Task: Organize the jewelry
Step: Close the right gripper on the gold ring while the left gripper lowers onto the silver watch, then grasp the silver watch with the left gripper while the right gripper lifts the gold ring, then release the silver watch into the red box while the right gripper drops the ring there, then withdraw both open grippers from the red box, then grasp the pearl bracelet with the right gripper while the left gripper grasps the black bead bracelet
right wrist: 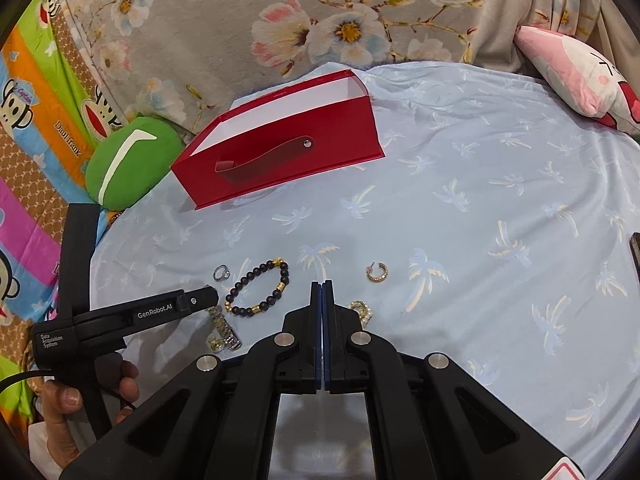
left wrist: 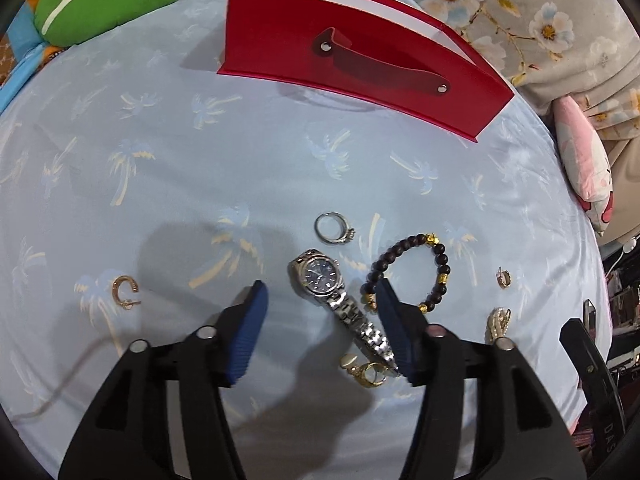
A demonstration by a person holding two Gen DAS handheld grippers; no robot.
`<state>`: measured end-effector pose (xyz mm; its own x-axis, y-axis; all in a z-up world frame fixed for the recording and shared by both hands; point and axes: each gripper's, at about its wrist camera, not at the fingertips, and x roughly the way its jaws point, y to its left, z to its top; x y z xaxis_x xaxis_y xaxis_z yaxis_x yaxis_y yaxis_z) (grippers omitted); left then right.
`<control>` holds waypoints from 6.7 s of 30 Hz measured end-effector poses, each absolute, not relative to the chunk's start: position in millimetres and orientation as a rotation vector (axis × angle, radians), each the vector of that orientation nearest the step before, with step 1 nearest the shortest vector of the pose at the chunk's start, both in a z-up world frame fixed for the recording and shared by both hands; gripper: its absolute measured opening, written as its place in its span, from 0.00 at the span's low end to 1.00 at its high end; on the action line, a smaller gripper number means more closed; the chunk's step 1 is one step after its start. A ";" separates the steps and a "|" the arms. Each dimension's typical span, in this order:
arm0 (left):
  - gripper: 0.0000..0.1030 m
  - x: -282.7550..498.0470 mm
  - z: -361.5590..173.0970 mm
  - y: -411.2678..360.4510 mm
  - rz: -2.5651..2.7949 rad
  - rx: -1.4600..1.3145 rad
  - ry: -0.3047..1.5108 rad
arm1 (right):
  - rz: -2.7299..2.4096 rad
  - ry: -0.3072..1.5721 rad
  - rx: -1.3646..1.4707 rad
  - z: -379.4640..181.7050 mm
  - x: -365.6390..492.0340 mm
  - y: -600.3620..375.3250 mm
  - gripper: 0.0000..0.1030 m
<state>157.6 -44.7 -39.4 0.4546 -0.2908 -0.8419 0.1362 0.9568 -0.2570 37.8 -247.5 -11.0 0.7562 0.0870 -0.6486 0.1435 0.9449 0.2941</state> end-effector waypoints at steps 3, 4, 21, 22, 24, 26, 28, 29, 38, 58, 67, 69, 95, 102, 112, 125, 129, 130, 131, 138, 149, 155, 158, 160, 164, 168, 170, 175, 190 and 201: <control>0.71 158.9 -40.5 -55.6 -0.247 -0.138 1.063 | -0.045 0.733 0.347 -16.0 40.6 -252.3 0.00; 0.71 159.6 -41.2 -59.1 -0.234 -0.124 1.058 | -0.050 0.746 0.343 -18.2 42.7 -252.9 0.01; 0.07 158.2 -34.8 -56.6 -0.228 -0.115 0.989 | -0.085 0.870 0.301 -54.2 78.3 -249.5 0.18; 0.06 157.9 -32.2 -55.8 -0.234 -0.120 0.990 | -0.092 0.871 0.298 -54.7 79.1 -249.5 0.17; 0.06 157.8 -30.6 -53.8 -0.249 -0.129 0.995 | -0.094 0.868 0.306 -55.5 80.3 -251.1 0.15; 0.06 158.2 -32.0 -52.1 -0.248 -0.133 1.001 | -0.095 0.865 0.304 -55.4 81.2 -250.8 0.13; 0.06 158.0 -32.8 -49.4 -0.253 -0.141 1.008 | -0.094 0.863 0.306 -55.3 80.8 -251.0 0.13; 0.06 157.8 -32.9 -47.8 -0.255 -0.146 1.011 | -0.094 0.860 0.307 -54.9 80.6 -251.0 0.13; 0.07 155.9 -35.5 -36.8 -0.275 -0.180 1.044 | -0.054 0.741 0.333 -28.3 66.8 -251.0 0.13; 0.27 145.5 -40.4 -61.0 -0.292 -0.123 1.077 | -0.011 0.683 0.353 -7.7 50.8 -248.0 0.13; 0.27 152.9 -42.2 -76.6 -0.255 -0.030 1.016 | -0.007 0.687 0.350 -7.4 49.6 -246.9 0.13; 0.26 155.9 -42.9 -81.1 -0.246 0.002 0.993 | -0.009 0.685 0.350 -7.5 49.2 -246.8 0.13; 0.22 130.8 66.4 -8.8 -0.337 -0.144 0.812 | 0.020 0.562 0.279 54.2 46.2 -244.6 0.13; 0.22 158.6 125.2 4.4 -0.283 -0.095 0.667 | 0.057 0.478 0.240 105.5 86.0 -248.4 0.13; 0.22 258.6 175.5 -22.0 -0.244 -0.014 0.534 | 0.137 0.466 0.256 147.9 225.1 -270.9 0.13; 0.22 395.2 132.9 -68.7 -0.234 0.029 0.604 | 0.138 0.644 0.278 83.9 374.6 -281.4 0.13; 0.22 414.0 111.2 -76.7 -0.229 0.038 0.643 | 0.127 0.687 0.278 61.6 391.0 -282.8 0.13; 0.22 417.7 106.8 -77.3 -0.227 0.039 0.650 | 0.127 0.694 0.275 57.5 393.5 -282.7 0.13; 0.22 420.7 102.4 -77.9 -0.226 0.041 0.660 | 0.127 0.700 0.272 54.3 395.2 -282.0 0.13; 0.22 435.2 72.9 -83.5 -0.195 0.043 0.708 | 0.115 0.736 0.246 36.3 406.2 -279.7 0.14; 0.50 419.8 83.5 -66.7 -0.166 0.001 0.661 | 0.108 0.679 0.252 46.1 374.8 -285.4 0.17; 0.54 369.0 97.0 -44.3 -0.150 0.003 0.629 | 0.136 0.585 0.241 75.7 305.8 -283.0 0.24; 0.63 324.6 100.4 -23.8 -0.186 -0.037 0.639 | 0.145 0.549 0.223 86.7 259.2 -277.1 0.30; 0.63 300.2 97.9 -12.3 -0.197 -0.058 0.661 | 0.147 0.539 0.212 88.3 221.5 -272.6 0.30; 0.63 246.9 84.2 10.3 -0.204 -0.077 0.714 | 0.154 0.544 0.209 80.0 149.9 -263.0 0.31; 0.63 192.2 65.0 28.0 -0.162 -0.046 0.739 | 0.140 0.584 0.224 55.5 81.0 -252.4 0.33; 0.63 171.0 53.1 35.9 -0.143 -0.039 0.759 | 0.125 0.627 0.242 36.3 55.9 -248.1 0.34; 0.63 138.9 18.6 54.8 -0.155 -0.122 0.866 | 0.084 0.746 0.277 -16.5 25.4 -236.1 0.34; 0.63 109.6 4.5 3.2 -0.266 -0.072 0.883 | -0.028 0.808 0.287 -63.0 37.1 -221.9 0.11; 0.63 134.1 -19.5 -89.8 -0.392 0.039 0.934 | -0.053 0.766 0.295 -48.7 16.3 -238.0 0.04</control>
